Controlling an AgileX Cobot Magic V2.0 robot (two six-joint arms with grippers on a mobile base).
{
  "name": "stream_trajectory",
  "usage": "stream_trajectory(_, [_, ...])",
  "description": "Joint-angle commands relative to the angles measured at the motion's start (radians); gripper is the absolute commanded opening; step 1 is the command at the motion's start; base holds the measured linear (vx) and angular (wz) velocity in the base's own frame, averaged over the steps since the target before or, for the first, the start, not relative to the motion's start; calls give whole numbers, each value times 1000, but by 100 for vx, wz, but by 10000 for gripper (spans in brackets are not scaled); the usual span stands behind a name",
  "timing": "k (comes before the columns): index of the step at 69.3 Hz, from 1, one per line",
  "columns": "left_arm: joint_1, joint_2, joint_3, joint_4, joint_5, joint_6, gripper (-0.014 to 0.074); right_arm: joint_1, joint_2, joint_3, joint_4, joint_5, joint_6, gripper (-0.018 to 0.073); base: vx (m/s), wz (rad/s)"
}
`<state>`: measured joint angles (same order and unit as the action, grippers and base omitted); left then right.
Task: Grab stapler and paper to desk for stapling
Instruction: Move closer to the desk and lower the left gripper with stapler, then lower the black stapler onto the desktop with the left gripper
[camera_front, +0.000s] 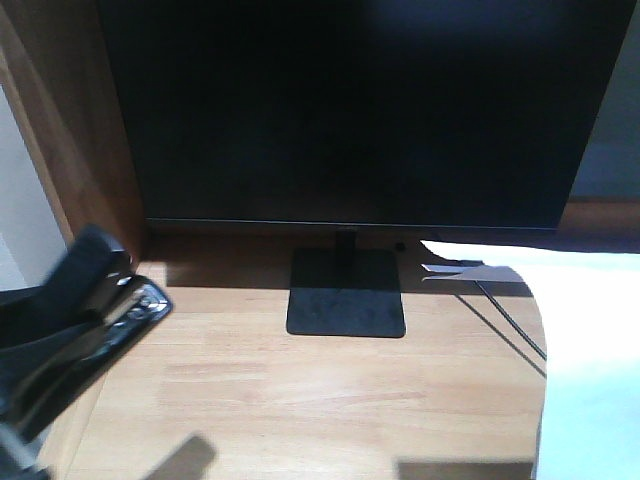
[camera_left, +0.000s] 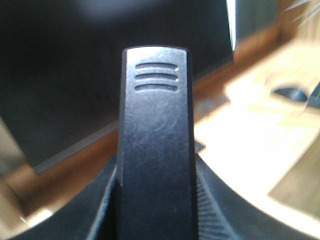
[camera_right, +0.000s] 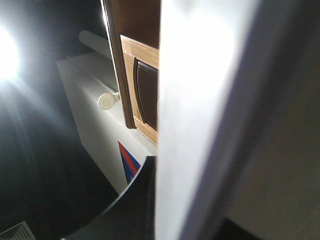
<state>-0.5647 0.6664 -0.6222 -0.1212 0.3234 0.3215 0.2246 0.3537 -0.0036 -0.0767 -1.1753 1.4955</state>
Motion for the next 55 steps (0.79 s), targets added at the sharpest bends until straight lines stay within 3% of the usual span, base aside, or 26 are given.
stream_trajectory(1, [-6, 110, -30, -62, -191, 53, -6, -5, 7, -26, -5, -110, -13, -2, 0, 0])
stream_trajectory(11, [-5, 255, -30, -201, -272, 212, -6, -5, 7, -26, -5, -110, -13, -2, 0, 0])
stream_trajectory(19, [1, 360, -30, -384, -313, 412, -6, -5, 7, -26, -5, -110, -13, -2, 0, 0])
stream_trajectory(28, [46, 452, -30, -580, -312, 641, -6, -5, 7, -26, -5, -110, -13, -2, 0, 0])
stream_trajectory(36, [98, 526, -30, -694, -304, 795, -6, -5, 7, -26, -5, -110, -13, -2, 0, 0])
stream_trajectory(48, [189, 623, -39, -766, -252, 944, -6, -5, 7, -26, -5, -110, -13, -2, 0, 0])
stream_trajectory(55, [235, 670, -70, -771, -151, 997, -6, -5, 7, -26, -5, -110, -13, -2, 0, 0])
